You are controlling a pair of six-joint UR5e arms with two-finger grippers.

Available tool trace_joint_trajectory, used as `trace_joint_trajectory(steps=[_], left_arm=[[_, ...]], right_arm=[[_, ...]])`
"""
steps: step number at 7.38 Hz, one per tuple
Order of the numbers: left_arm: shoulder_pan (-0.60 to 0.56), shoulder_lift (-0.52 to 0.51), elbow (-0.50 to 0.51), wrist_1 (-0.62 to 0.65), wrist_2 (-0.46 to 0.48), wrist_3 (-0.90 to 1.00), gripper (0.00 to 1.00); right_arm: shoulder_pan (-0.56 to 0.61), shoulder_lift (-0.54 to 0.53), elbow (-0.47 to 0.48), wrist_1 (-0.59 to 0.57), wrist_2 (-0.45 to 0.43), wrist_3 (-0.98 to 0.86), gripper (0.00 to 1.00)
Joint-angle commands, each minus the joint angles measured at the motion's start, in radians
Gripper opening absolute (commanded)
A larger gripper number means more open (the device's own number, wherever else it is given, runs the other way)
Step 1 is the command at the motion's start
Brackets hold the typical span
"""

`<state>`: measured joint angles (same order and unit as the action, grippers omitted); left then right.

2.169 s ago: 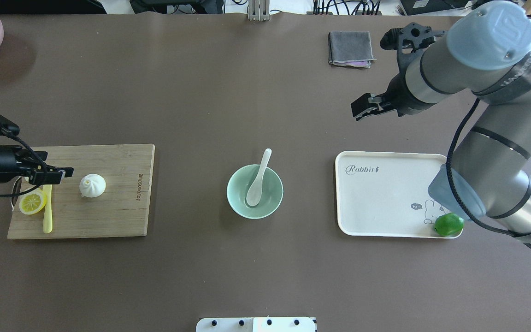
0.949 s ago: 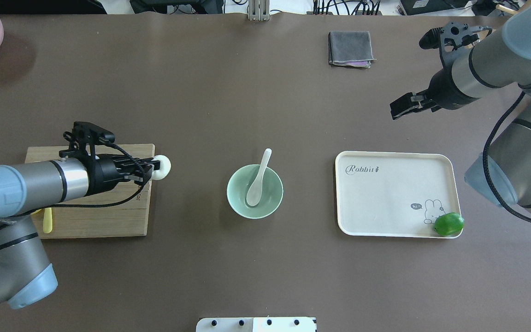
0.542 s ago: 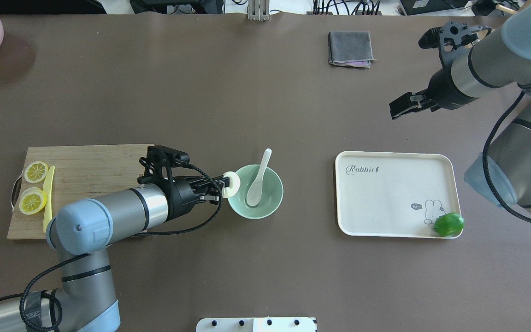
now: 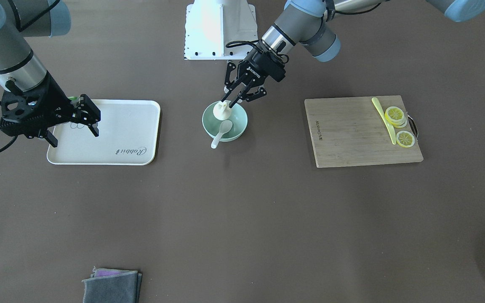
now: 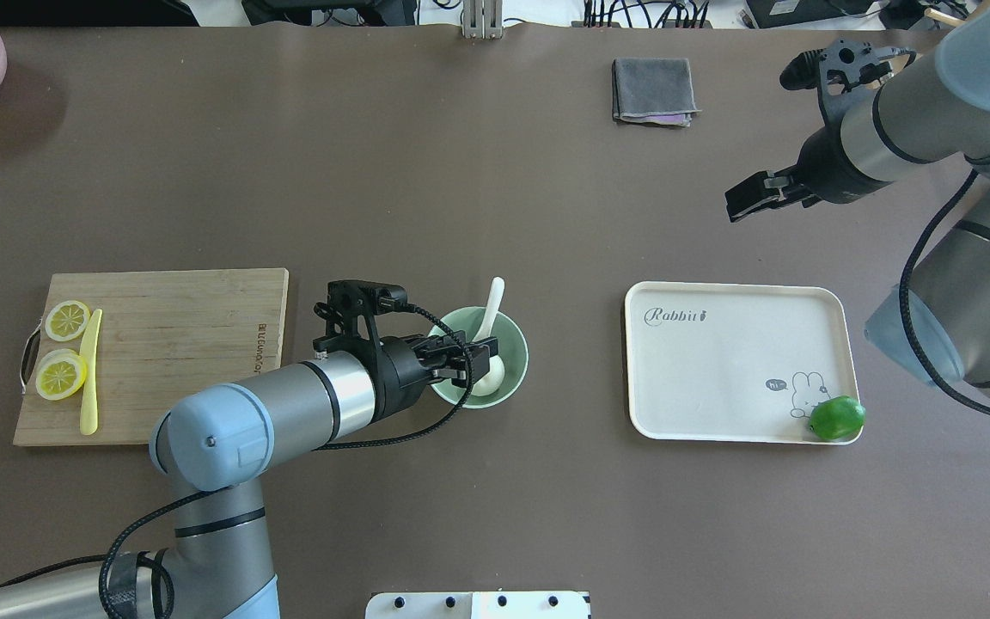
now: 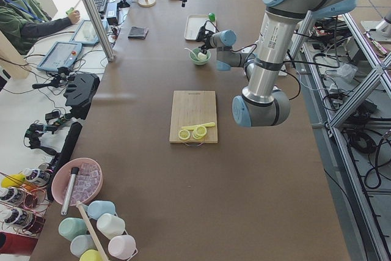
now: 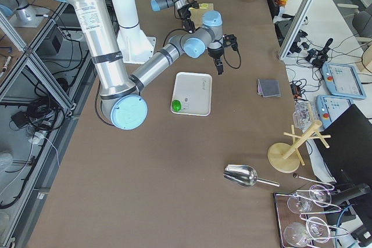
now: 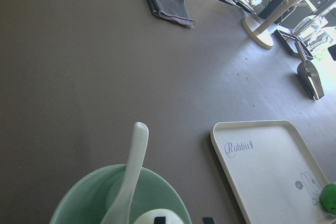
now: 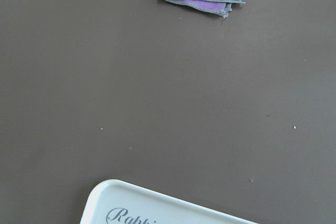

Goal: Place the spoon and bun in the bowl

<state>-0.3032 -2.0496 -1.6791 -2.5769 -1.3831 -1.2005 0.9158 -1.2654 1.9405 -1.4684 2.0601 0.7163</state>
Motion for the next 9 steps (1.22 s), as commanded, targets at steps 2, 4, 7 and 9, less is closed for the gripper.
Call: trace_joint_trajectory(steps=[2, 4, 7, 9], left_arm=[[-0.055, 0.084, -0.010, 0.011, -0.025, 0.004, 0.98], [-0.327, 0.130, -0.007, 0.081, -0.440, 0.037, 0.98], [-0.612, 0.381, -0.005, 0.083, -0.753, 0.422, 0.98], [-0.854, 0.460, -0.001, 0.168, -0.986, 0.670, 0.98]], right_arm=[[0.015, -0.009, 0.000, -0.001, 0.006, -0.008, 1.00], [0.076, -0.047, -0.003, -0.003, 0.040, -0.065, 1.00], [0.327, -0.191, -0.079, -0.006, 0.197, -0.462, 1.00], [0.492, -0.345, -0.107, -0.001, 0.225, -0.752, 1.00]])
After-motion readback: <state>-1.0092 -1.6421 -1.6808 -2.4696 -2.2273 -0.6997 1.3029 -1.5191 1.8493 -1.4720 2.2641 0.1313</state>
